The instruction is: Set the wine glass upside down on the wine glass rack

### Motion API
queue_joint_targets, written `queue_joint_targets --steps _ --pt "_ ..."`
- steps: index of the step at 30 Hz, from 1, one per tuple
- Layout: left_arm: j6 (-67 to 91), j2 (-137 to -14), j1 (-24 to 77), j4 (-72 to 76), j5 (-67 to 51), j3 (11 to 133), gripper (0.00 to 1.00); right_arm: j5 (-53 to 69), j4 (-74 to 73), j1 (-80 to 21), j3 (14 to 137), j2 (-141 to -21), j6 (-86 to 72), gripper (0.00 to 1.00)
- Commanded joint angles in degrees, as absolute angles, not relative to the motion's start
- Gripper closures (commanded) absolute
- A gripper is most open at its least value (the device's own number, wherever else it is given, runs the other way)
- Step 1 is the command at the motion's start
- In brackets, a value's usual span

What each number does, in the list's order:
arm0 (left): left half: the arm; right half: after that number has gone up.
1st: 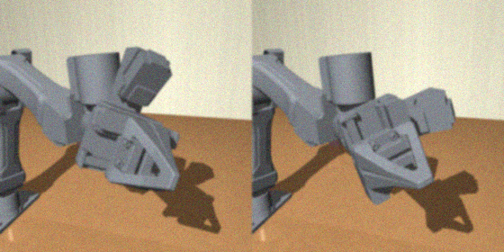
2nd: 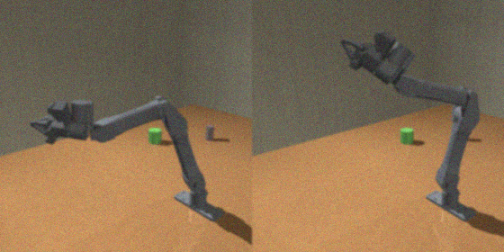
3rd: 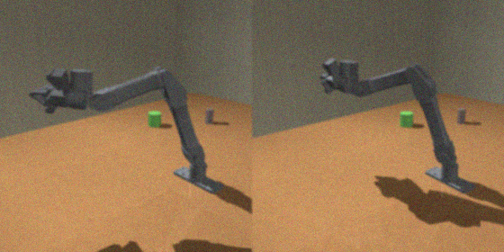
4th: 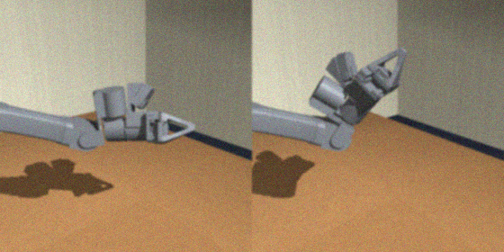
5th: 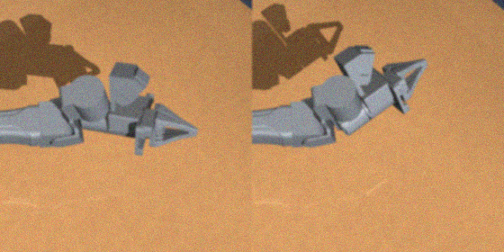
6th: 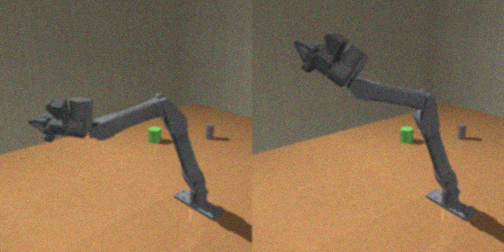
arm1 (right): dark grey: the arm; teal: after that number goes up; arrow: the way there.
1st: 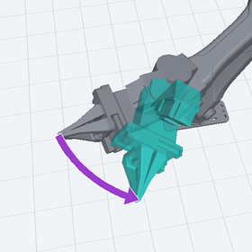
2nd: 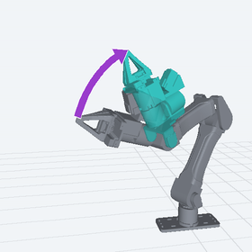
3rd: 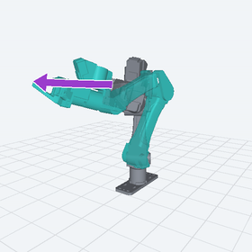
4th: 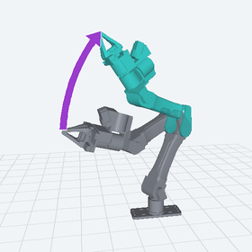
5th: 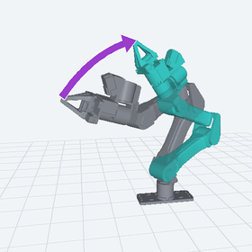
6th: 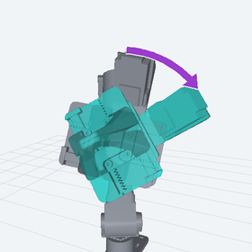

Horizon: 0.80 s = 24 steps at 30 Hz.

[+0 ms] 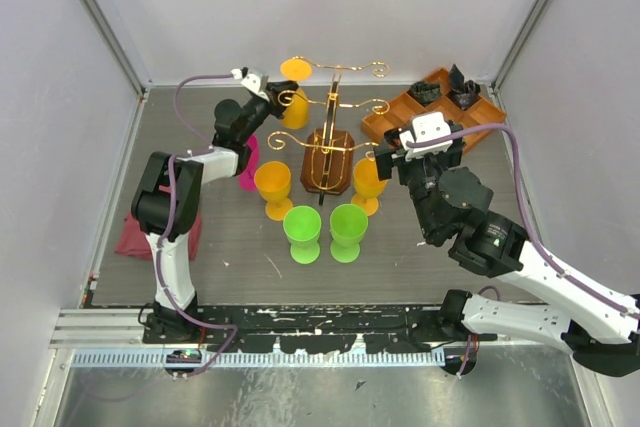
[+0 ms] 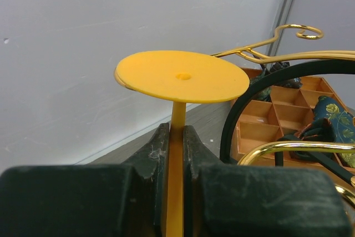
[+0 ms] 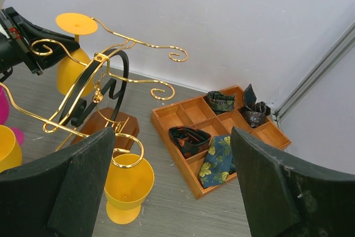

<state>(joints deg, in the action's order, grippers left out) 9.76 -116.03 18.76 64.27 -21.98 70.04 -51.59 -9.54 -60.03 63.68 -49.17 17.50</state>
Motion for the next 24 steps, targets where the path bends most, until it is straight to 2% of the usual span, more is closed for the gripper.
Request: queue_joint_targets --steps 1,11,24 --pt "9.91 -116.25 19.16 66.67 -22.84 70.54 1.00 -52.82 -7.21 -60.30 63.52 -49.18 17.94 0.10" --pt "10.44 -115.57 18.92 67.34 -24.06 69.64 1.00 -52.94 -7.16 -60.36 63.45 -49.52 17.23 0.10" --pt "15.67 -107.17 12.92 74.93 -22.45 58.88 1.00 -53.33 -8.64 -60.29 63.19 -48.95 15.07 0.10"
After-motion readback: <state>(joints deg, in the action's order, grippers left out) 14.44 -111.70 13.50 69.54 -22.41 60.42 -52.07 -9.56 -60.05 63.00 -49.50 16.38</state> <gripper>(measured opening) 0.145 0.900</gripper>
